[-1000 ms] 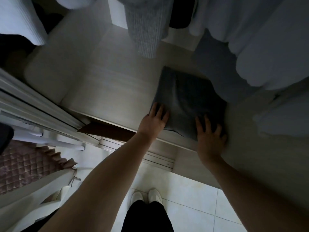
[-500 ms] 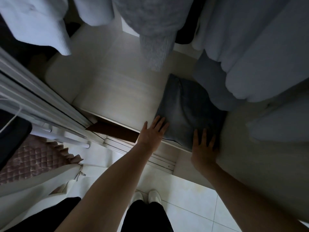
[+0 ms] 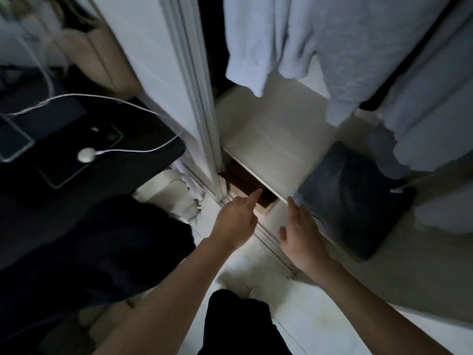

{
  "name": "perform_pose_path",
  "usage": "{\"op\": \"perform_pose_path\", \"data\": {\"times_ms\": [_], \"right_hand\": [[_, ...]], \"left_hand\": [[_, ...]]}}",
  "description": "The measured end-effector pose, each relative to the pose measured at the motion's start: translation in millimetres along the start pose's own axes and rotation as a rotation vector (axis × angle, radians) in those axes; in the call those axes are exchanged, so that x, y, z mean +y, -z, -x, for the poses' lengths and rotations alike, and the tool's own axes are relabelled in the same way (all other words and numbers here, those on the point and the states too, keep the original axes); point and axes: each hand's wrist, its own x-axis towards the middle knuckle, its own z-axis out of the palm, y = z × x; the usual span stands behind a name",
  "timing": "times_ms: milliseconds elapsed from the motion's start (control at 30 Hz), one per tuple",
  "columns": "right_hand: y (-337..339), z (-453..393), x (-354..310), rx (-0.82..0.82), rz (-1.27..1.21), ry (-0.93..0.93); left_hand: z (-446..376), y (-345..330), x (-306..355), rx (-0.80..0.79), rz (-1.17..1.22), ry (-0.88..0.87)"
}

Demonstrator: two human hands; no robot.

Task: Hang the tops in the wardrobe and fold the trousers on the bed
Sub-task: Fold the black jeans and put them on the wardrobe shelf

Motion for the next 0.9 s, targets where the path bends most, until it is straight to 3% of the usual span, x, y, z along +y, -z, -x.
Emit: {"op": "perform_pose_path", "data": {"times_ms": [233,367,467,533,633,733,800,900], "right_hand": [[8.0,21.4,-129.8,-0.039,-0.266,0.348],[19.8,36.1,-195.5,0.000,-0.321,0.590],[22.0,43.4,-238.2,0.042,-0.294,0.678],[19.9,42.1,-254.3,0.096,-0.264,0.624],[12.7,41.3,-268.6,0.102,-0.284,0.441],[3.0,40.2,-281.7,0.130,-0.267,0.311],[0.9,38.1,-292.0,0.166,-0.260,0.217],[0.8,36.4,-297.4,0.200,-0.183,0.151]], "left_hand": [[127.6,80.6,-26.3,0.493,0.177,0.198],[192.4,116.2,-48.6,0.739,0.118,0.348],[245.6,136.5,-82.0,0.930,0.033,0.587],[276.5,140.1,-107.8,0.995,0.007,0.855],[315.7,141.8,-142.1,0.939,0.404,1.256],[332.8,139.9,-158.5,0.836,0.777,1.241],[335.0,134.7,-163.4,0.804,0.780,1.153],[337.4,132.1,-171.5,0.819,0.633,1.226]]}}
